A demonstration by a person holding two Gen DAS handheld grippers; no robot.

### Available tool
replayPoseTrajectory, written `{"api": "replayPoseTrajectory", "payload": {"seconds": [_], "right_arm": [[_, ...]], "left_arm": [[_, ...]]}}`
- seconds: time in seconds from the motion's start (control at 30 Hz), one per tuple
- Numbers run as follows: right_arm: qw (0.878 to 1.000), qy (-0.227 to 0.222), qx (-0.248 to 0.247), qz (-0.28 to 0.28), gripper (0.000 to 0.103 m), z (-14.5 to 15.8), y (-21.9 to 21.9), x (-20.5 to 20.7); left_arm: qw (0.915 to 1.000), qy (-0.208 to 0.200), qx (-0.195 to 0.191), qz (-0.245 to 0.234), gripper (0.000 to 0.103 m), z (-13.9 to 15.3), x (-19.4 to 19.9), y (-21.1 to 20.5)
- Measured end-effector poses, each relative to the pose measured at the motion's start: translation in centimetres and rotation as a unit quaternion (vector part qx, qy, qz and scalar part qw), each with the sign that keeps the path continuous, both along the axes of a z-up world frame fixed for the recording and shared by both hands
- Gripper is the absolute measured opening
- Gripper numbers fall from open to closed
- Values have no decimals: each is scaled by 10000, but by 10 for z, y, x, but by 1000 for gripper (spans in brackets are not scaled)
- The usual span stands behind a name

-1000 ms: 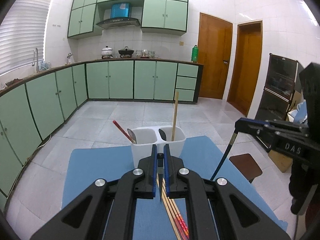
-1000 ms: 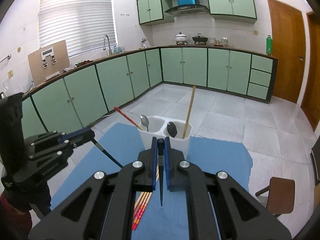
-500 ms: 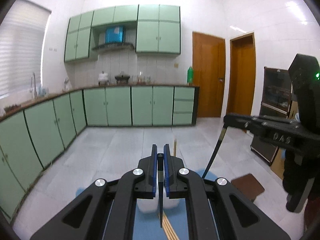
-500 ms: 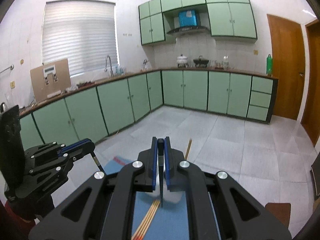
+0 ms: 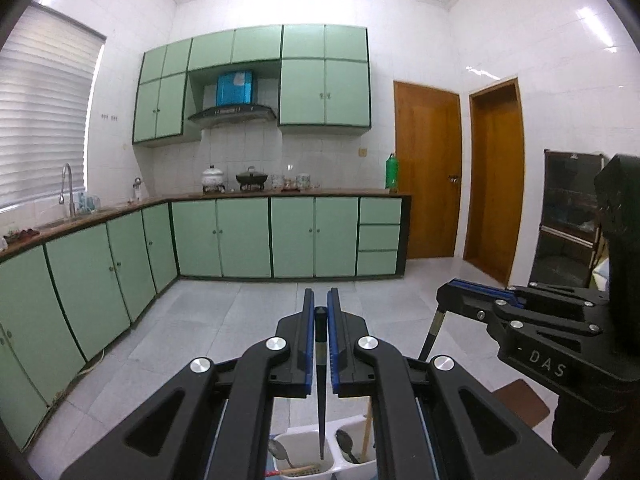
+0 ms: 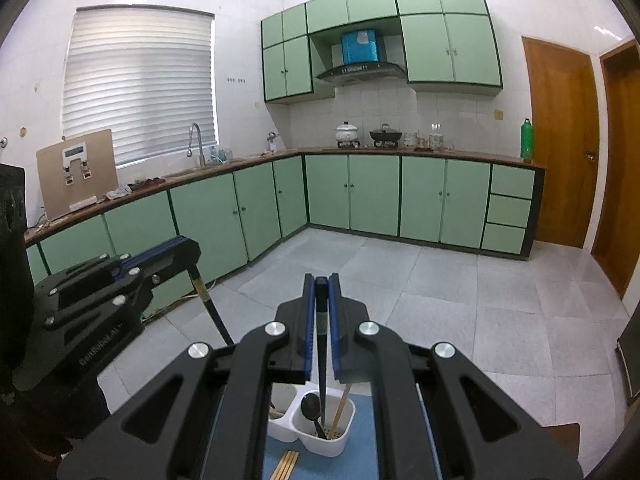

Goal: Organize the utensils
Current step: 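Lift both black chopsticks and lower them upright into the holder, then open both tools to release the black chopsticks in the holder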

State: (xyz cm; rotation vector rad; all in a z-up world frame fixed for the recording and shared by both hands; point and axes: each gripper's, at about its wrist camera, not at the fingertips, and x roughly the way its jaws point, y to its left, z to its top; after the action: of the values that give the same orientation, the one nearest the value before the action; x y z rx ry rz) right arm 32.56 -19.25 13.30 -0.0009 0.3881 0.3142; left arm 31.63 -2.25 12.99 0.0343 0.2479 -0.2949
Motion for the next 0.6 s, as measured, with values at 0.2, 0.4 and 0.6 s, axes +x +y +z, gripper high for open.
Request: {"api": "replayPoseTrajectory", "payload": {"seconds": [0.2,0.4,0.6], "right_arm": [[9994,341,-9,-95,6,-41,4,20],[9974,694,-14,-204,6,-77,4,27],[9958,815,-35,-423,18,-92,-5,23]], "left_arm": [[9988,485,33,67,6,-44,27,2],[9958,902,115,106,6,-82,36,3],[9940,1076,97,144,7,-92,33,9]]}}
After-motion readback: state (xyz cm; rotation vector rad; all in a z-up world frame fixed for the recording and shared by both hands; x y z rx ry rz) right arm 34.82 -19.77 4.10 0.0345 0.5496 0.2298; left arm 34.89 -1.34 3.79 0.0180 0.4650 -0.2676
